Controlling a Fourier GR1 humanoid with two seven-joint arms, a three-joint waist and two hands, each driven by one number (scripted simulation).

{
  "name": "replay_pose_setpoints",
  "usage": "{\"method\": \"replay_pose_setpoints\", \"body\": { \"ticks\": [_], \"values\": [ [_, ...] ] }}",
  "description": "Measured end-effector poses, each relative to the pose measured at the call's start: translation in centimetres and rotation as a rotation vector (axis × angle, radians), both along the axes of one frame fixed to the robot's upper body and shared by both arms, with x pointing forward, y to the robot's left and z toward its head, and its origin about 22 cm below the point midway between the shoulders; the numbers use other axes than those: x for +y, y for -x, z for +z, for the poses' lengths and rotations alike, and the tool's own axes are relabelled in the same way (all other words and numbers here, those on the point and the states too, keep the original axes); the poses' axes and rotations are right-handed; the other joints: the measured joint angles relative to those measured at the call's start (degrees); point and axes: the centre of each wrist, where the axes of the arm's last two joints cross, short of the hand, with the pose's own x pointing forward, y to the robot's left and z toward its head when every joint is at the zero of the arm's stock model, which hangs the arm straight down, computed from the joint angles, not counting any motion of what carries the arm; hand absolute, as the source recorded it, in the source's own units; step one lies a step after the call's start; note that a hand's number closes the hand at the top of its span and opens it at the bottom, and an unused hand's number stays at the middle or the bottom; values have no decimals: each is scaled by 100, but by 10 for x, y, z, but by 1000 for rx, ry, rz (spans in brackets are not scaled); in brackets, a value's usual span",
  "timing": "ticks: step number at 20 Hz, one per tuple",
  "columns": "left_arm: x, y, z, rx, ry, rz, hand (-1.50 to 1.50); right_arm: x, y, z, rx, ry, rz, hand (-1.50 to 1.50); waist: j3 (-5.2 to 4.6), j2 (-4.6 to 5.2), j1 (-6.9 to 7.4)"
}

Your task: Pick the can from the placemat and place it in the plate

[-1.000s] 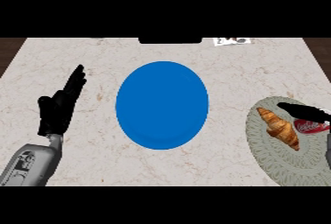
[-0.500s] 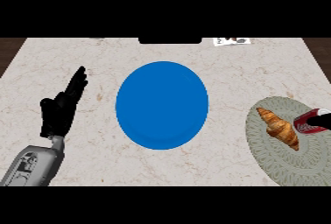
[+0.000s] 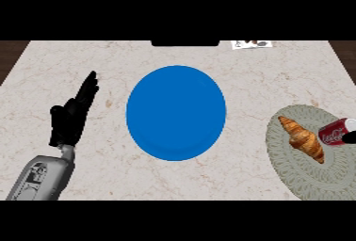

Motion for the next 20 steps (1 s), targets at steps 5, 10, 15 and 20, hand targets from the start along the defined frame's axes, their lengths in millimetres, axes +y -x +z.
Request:
{"method": "replay_pose_setpoints", "body": {
  "ticks": [5,10,15,20],
  "values": [
    [-1,-2,4,-4,2,-3,0,-7,-3,-22,75,-15,-2,-150,2,4,13],
    [0,0,8,0,3,-12,0,-15,-13,-42,159,-24,-7,-150,5,8,36],
    [6,-1,9,-3,0,-2,0,-22,-20,-66,203,-30,-4,-150,4,8,34],
    [10,3,6,-2,-1,0,0,-34,-18,-80,242,-39,-3,-150,5,7,24]
  ]
}}
